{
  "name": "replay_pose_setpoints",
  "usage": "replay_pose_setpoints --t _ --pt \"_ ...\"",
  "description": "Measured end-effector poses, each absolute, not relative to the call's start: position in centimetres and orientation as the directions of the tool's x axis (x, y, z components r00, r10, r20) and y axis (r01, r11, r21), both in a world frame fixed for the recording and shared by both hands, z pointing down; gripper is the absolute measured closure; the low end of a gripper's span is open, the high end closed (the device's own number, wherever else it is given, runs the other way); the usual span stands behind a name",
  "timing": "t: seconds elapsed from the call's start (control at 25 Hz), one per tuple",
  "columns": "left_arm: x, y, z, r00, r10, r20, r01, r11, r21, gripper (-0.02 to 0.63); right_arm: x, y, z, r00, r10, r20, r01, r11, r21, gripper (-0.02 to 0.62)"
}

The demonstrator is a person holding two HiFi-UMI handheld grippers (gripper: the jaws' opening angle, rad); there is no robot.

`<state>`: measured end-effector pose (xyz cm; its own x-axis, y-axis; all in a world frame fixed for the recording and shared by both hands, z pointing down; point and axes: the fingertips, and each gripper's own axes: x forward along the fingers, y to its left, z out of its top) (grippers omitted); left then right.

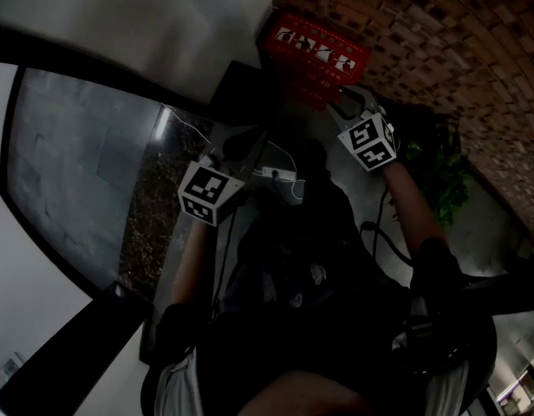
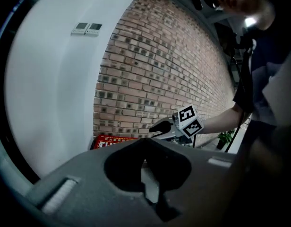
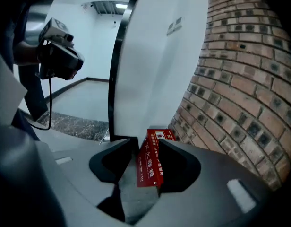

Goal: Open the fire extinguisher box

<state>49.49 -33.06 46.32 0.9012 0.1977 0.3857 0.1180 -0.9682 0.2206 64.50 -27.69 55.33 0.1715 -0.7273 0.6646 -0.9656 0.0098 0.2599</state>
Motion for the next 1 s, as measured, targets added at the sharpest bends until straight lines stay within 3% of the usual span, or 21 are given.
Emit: replay_pose_setpoints --t 0.44,1.0 --pt "62.9 -32.3 55.0 0.837 0.235 0.495 0.052 -0.933 0.357 0.606 74.6 -28.2 71.3 0.147 -0.503 0.852 -0.960 0.133 0.245 0.428" --pt "64.7 -31.7 60.8 0.749 0.291 0.596 0.042 -0.918 0.395 0.606 77.0 -30.4 83.6 0.160 -0.338 0.927 -0.923 0.283 0.262 0.425"
